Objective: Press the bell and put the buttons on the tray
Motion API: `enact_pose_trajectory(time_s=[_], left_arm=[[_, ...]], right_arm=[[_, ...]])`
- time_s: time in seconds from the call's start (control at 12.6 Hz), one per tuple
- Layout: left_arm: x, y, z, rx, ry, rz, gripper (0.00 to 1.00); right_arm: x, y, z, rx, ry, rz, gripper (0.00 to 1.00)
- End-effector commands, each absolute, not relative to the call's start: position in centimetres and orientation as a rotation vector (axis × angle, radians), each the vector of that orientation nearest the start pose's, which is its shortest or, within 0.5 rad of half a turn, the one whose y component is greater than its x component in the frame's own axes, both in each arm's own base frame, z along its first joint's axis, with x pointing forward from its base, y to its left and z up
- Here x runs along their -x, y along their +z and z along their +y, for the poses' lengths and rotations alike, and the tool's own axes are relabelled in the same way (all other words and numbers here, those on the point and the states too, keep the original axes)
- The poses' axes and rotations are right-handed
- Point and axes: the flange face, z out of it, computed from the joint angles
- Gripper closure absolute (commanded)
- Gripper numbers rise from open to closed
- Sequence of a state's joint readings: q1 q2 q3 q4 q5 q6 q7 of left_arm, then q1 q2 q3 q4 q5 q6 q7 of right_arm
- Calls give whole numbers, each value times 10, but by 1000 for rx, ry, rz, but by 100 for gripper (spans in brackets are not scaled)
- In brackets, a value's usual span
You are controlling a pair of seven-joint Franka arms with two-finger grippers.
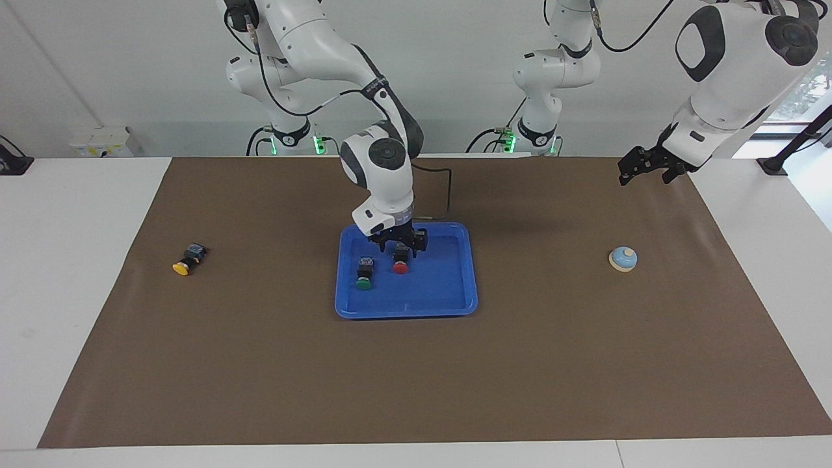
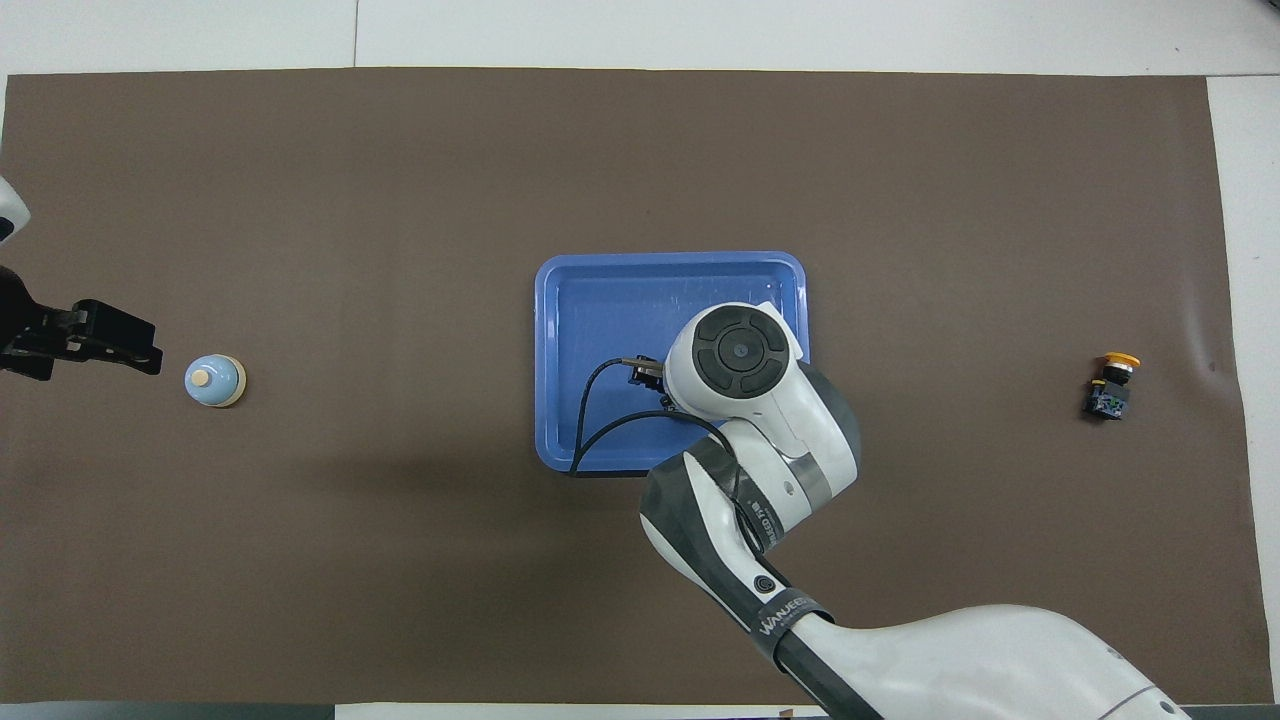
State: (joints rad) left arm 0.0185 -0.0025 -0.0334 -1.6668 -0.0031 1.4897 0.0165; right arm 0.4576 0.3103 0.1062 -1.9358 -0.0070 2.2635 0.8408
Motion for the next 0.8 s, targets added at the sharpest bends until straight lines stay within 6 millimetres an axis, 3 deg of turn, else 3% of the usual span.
enact_pose_trajectory(time_s=[0.0,0.08,0.24,0.32,0.48,0.72], left_arm=[[-535,581,-8,3136,273,31,0],[-535,581,-8,3136,273,31,0],[-535,581,-8,3136,273,31,0],[-535,581,-8,3136,273,31,0],[-535,581,-8,3136,273,31,0],[-535,581,-8,3136,273,31,0]], right_arm=[[-548,405,287,3078,-13,538,0],[-553,424,272,3089,-5,526,0],[-568,445,212,3111,8,468,0],[-575,446,176,3129,42,417,0],[-591,441,82,3145,90,311,0],[-582,418,-35,3157,126,222,0]])
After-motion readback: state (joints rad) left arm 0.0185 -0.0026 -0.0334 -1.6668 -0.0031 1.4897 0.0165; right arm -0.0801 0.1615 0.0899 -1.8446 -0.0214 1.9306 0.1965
